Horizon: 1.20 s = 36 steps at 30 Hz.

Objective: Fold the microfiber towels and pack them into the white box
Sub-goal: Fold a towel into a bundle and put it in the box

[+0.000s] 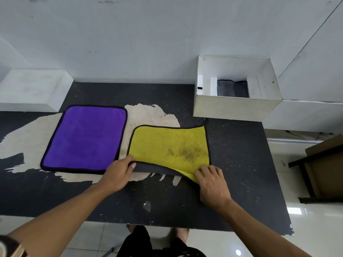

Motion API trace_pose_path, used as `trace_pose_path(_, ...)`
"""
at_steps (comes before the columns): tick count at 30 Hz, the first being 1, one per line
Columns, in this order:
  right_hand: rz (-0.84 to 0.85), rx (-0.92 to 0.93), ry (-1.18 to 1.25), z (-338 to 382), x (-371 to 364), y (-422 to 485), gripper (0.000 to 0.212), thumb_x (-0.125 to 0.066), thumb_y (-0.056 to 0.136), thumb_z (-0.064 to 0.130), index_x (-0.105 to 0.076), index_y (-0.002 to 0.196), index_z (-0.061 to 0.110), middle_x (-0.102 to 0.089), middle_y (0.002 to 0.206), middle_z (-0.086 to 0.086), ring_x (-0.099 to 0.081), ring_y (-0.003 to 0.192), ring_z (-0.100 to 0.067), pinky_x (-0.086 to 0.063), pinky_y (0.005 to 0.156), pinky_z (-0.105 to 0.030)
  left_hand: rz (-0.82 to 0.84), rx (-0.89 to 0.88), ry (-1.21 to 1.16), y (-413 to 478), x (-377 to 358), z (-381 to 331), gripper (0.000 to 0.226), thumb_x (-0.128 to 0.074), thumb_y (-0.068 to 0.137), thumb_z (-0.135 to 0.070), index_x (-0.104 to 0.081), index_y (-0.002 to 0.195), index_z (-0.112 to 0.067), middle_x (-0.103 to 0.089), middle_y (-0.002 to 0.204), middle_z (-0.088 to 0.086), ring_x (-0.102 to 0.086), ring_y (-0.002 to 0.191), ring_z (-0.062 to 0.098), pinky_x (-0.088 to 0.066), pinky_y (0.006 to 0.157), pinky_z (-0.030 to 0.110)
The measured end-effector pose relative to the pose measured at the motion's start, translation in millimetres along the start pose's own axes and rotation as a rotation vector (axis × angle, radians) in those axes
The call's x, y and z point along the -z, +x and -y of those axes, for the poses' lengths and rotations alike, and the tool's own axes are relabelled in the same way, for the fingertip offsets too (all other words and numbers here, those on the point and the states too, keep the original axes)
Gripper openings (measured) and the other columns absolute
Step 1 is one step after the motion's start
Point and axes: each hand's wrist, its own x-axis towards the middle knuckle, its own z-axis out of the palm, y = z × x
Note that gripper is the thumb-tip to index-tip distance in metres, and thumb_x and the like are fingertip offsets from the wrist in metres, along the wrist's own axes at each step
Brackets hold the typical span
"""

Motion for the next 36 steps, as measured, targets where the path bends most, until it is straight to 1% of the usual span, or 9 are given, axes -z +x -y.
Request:
trace_pose_path(2, -0.05, -0.056, 0.084, -3, 4, 6, 0.029, -0.071, 0.069, 0.022, -0.064, 0.097, 0.022, -0.062, 0.097, 0.0, -0.059, 0.091, -0.025, -0.048, 0.088, -0.041, -0.026, 0.018, -0.034, 7, 5, -1, 0.009, -0.049, 0.102, -0.023, -0.055, 0.105, -0.019, -0.056, 0.068, -0.006, -0.055, 0.059, 0.009, -0.041, 0.054, 0.028)
trace_pose_path(5, -0.116, -0.253, 0.461, -16, 20, 29, 0.021, -0.069, 0.077, 0.012, -0.066, 0.097, 0.019, -0.069, 0.086, -0.001, -0.063, 0.079, -0.024, -0.052, 0.078, -0.039, -0.08, 0.07, -0.112, 25, 14, -4, 0.014, -0.051, 0.101, -0.024, -0.059, 0.107, -0.015, -0.063, 0.077, 0.0, -0.059, 0.07, 0.013, -0.046, 0.061, 0.031)
trace_pose_path(10, -0.167, -0.497, 0.794, -40, 49, 89, 0.004, -0.063, 0.094, 0.022, -0.062, 0.093, 0.018, -0.064, 0.084, 0.001, -0.058, 0.081, -0.019, -0.04, 0.065, -0.03, -0.194, 0.281, -0.36, 82, 29, -17, 0.023, -0.053, 0.1, -0.03, -0.063, 0.109, -0.012, -0.063, 0.099, 0.003, -0.058, 0.094, 0.021, -0.04, 0.072, 0.031)
trace_pose_path(12, -0.176, -0.593, 0.879, -48, 51, 109, 0.007, -0.061, 0.096, 0.025, -0.062, 0.095, 0.018, -0.063, 0.086, 0.002, -0.057, 0.085, -0.019, -0.038, 0.066, -0.028, -0.088, 0.381, -0.384, 102, 29, -16, 0.031, -0.057, 0.098, -0.036, -0.063, 0.114, -0.011, -0.064, 0.106, 0.004, -0.059, 0.1, 0.023, -0.043, 0.076, 0.032)
trace_pose_path(15, -0.132, -0.751, 0.864, -57, 44, 125, 0.017, -0.06, 0.096, 0.027, -0.066, 0.106, 0.015, -0.068, 0.103, -0.004, -0.06, 0.099, -0.023, -0.042, 0.078, -0.028, 0.125, 0.48, -0.3, 116, 19, -9, 0.036, -0.058, 0.098, -0.033, -0.06, 0.123, -0.007, -0.063, 0.11, 0.008, -0.059, 0.105, 0.027, -0.045, 0.077, 0.032)
trace_pose_path(18, -0.095, -0.81, 0.806, -60, 37, 131, 0.012, -0.059, 0.096, 0.025, -0.066, 0.101, 0.016, -0.069, 0.106, -0.008, -0.061, 0.103, -0.028, -0.042, 0.078, -0.028, 0.023, 0.507, -0.262, 121, 16, -10, 0.026, -0.048, 0.102, -0.025, -0.06, 0.116, -0.006, -0.062, 0.105, 0.01, -0.057, 0.097, 0.025, -0.041, 0.069, 0.03)
trace_pose_path(22, -0.216, -0.827, 0.808, -61, 41, 140, 0.021, -0.058, 0.097, 0.026, -0.065, 0.111, 0.012, -0.069, 0.11, -0.008, -0.062, 0.105, -0.029, -0.047, 0.085, -0.034, -0.142, 0.5, -0.246, 131, 22, -12, 0.024, -0.044, 0.104, -0.022, -0.057, 0.117, -0.007, -0.058, 0.106, 0.006, -0.055, 0.102, 0.025, -0.041, 0.08, 0.033)
trace_pose_path(29, -0.095, -0.809, 0.741, -63, 40, 149, 0.024, -0.062, 0.094, 0.026, -0.065, 0.114, 0.014, -0.068, 0.113, -0.009, -0.062, 0.108, -0.03, -0.046, 0.085, -0.031, 0.03, 0.514, -0.241, 139, 24, -4, 0.036, -0.05, 0.101, -0.036, -0.052, 0.126, -0.01, -0.054, 0.112, 0.004, -0.052, 0.104, 0.023, -0.041, 0.082, 0.034)
trace_pose_path(36, -0.088, -0.839, 0.702, -62, 41, 150, 0.022, -0.061, 0.095, 0.027, -0.064, 0.111, 0.013, -0.068, 0.108, -0.01, -0.062, 0.104, -0.03, -0.044, 0.079, -0.03, -0.102, 0.523, -0.216, 152, 25, -8, 0.024, -0.052, 0.1, -0.034, -0.06, 0.097, -0.012, -0.06, 0.093, 0.003, -0.055, 0.092, 0.023, -0.044, 0.078, 0.034)
